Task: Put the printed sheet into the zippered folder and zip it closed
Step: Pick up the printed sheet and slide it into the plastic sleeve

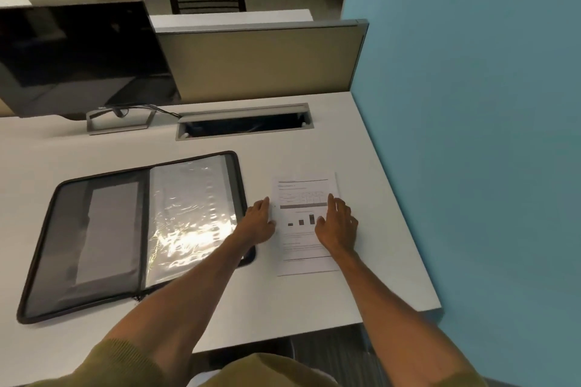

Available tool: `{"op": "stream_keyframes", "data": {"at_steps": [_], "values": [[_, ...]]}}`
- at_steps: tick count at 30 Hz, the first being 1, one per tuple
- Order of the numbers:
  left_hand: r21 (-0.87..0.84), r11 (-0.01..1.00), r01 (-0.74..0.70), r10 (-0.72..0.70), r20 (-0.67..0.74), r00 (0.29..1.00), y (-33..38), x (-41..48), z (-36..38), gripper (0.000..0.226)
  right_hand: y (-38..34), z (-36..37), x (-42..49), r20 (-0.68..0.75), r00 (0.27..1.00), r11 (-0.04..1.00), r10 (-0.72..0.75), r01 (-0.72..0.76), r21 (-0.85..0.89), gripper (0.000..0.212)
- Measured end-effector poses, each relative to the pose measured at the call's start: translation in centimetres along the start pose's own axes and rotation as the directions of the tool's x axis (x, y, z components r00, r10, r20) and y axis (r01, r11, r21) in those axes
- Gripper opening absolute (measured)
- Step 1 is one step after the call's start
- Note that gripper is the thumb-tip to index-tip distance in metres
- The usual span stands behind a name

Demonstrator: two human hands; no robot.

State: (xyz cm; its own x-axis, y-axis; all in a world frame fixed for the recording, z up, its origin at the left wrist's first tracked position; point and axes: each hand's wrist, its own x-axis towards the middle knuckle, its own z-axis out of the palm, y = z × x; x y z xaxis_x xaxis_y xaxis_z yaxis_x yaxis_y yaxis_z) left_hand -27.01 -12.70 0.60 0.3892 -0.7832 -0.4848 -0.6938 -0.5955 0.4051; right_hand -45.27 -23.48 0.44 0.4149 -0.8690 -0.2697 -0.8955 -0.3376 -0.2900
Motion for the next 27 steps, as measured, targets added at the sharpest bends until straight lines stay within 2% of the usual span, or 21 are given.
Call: {"op": "stream_keyframes", "data": {"at_steps": [4, 9, 11, 13, 15, 19, 22, 27], "values": [[-0.136, 0.987, 0.082, -0.089, -0.045, 0.995, 1.6, 0.8, 1.2, 0.060, 1.3, -0.5, 0.6, -0.039, 0.953, 0.937, 0.301, -0.287, 0.200, 0.045], [-0.341, 0.927, 0.155, -0.196, -0.090, 0.976, 3.0, 1.4, 2.4, 0.052, 1.4, -0.5, 1.9, 0.024, 0.936, 0.896, 0.351, -0.343, 0.282, 0.049], [-0.478, 0.858, 0.188, -0.264, -0.097, 0.960, 3.1, 1.6, 2.7, 0.052, 1.3, -0.5, 2.7, 0.063, 0.907, 0.841, 0.417, -0.411, 0.351, 0.053], [-0.620, 0.749, 0.232, -0.349, -0.071, 0.934, 3.0, 1.7, 2.7, 0.053, 1.6, -0.5, 3.3, 0.106, 0.877, 0.777, 0.469, -0.466, 0.424, 0.048], [-0.705, 0.656, 0.270, -0.408, -0.031, 0.912, 2.8, 1.9, 2.6, 0.051, 2.2, -0.4, 3.7, 0.143, 0.870, 0.750, 0.472, -0.482, 0.454, 0.034], [-0.757, 0.601, 0.257, -0.385, 0.007, 0.923, 2.4, 2.0, 2.7, 0.037, 2.3, -0.4, 3.8, 0.169, 0.893, 0.770, 0.416, -0.445, 0.457, 0.027], [-0.780, 0.584, 0.225, -0.368, -0.007, 0.930, 2.4, 1.9, 2.8, 0.036, 1.7, -0.6, 3.8, 0.193, 0.910, 0.738, 0.366, -0.410, 0.535, 0.026], [-0.785, 0.604, 0.135, -0.356, -0.115, 0.927, 2.7, 1.9, 2.1, 0.028, 0.0, -0.9, 4.0, 0.197, 0.931, 0.664, 0.307, -0.358, 0.657, 0.027]]}}
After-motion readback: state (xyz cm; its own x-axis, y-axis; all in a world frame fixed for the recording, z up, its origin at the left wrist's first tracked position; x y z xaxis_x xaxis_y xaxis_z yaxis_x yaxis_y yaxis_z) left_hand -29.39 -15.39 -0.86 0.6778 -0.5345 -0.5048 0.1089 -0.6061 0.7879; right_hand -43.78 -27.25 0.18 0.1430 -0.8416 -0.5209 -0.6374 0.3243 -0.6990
